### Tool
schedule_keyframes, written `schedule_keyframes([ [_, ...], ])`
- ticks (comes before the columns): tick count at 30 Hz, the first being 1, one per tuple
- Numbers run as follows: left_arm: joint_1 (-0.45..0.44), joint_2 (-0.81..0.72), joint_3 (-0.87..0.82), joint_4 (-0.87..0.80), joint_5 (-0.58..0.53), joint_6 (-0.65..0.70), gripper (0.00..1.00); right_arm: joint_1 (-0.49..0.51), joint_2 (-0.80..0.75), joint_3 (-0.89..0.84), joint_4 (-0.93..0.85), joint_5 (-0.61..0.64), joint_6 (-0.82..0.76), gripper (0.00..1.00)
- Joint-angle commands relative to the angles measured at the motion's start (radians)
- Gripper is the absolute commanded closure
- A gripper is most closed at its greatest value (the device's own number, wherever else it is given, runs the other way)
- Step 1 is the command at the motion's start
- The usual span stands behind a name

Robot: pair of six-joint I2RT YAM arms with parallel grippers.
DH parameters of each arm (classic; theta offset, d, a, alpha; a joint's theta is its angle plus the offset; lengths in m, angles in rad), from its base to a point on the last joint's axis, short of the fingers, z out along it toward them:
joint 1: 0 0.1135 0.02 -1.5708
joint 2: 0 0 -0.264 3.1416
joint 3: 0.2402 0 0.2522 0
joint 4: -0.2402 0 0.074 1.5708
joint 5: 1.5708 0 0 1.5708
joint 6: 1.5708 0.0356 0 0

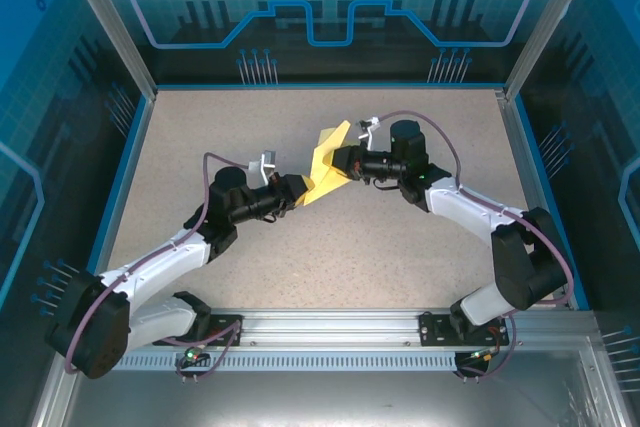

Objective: Fold a paper plane with a square sheet of paper (pick it up from the middle)
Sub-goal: Turn over the paper at the center of the table.

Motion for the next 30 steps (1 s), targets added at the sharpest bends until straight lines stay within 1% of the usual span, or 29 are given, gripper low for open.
schedule_keyframes([
  [1,0.013,-0.028,0.035,-0.050,0.016,0.056,0.88,-0.021,-0.014,-0.009,-0.004,-0.015,-0.018,0.89],
  [6,0.021,-0.044,0.058,-0.125,0.004,0.123,0.91,-0.033,-0.026,-0.017,-0.037,-0.013,-0.034,0.83],
  [9,0.021,-0.038,0.081,-0.155,0.010,0.150,0.95,-0.036,-0.027,-0.016,-0.046,-0.020,-0.037,0.83],
  [13,0.027,-0.034,0.103,-0.209,0.011,0.193,0.96,-0.043,-0.033,-0.016,-0.087,-0.015,-0.063,0.70],
  [16,0.035,-0.040,0.148,-0.323,-0.002,0.284,0.97,-0.063,-0.046,-0.029,-0.129,-0.012,-0.082,0.63],
  [19,0.033,-0.031,0.257,-0.549,-0.041,0.470,1.00,-0.094,-0.080,-0.037,-0.222,0.010,-0.145,0.56],
  [20,0.031,-0.016,0.317,-0.668,-0.073,0.551,1.00,-0.103,-0.094,-0.036,-0.268,0.023,-0.179,0.54],
  [22,0.020,0.023,0.432,-0.886,-0.172,0.720,1.00,-0.123,-0.119,-0.036,-0.342,0.045,-0.233,0.51],
  [24,-0.016,0.064,0.527,-1.054,-0.334,0.865,1.00,-0.143,-0.136,-0.038,-0.388,0.060,-0.271,0.49],
  [27,-0.084,0.125,0.624,-1.195,-0.612,1.013,1.00,-0.166,-0.152,-0.039,-0.441,0.082,-0.314,0.46],
  [29,-0.116,0.167,0.673,-1.251,-0.765,1.066,1.00,-0.176,-0.158,-0.041,-0.460,0.091,-0.334,0.44],
  [30,-0.141,0.188,0.692,-1.266,-0.868,1.096,1.00,-0.181,-0.161,-0.042,-0.468,0.095,-0.341,0.44],
])
